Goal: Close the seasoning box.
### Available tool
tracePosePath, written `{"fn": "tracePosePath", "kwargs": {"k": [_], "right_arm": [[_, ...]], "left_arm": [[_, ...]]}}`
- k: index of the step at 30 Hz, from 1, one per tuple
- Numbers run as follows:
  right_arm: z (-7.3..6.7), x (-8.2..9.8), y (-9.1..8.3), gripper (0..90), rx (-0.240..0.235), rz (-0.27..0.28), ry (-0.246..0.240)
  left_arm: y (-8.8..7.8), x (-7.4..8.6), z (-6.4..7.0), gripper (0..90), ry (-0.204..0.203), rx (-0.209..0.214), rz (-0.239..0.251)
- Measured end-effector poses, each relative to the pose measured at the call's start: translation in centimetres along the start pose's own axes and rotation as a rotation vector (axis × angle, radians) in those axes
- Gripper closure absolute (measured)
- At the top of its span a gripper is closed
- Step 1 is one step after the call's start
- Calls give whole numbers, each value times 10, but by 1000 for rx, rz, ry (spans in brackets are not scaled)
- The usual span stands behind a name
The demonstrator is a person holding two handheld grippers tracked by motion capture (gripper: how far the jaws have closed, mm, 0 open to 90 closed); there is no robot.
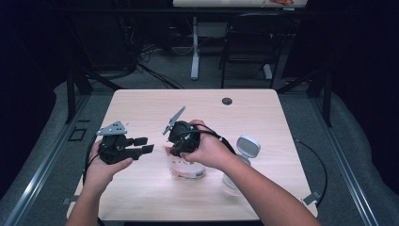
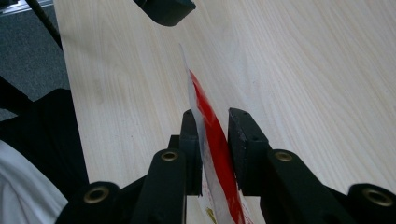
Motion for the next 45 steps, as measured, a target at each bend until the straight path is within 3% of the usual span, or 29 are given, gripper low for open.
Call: {"fn": "tracePosePath", "kwargs": {"k": [9,15,21,28,33,45], "right_arm": [[2,0,0,819,-34,-3,5],[3,-1,-1,888,-17,-27,-12],[7,0,-2,899,-46,-24,-13],[9,1,-4,900,-29,-23,-23],[11,4,-8,900,-6,-14,-33],[5,6,-24,900,-17,57,-49]], "left_arm": [[0,0,-1,566,-3,-1,2],[1,1,-1,566,3,1,-4],[2,1,1,558,5,8,-1],[4,1,2,544,19,16,-14],[6,1,4,530,25,24,-13],[11,3,7,521,37,71,-5]]}}
Point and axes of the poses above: each handheld gripper's, and its own axes: y roughly forward along the jaws, x roughly out of its underside, z roughly to its right, the point moved 5 cm from there along y, roughly forward along the jaws, and after that the axes turned 2 degrees about -x, right-handed, at the moved point
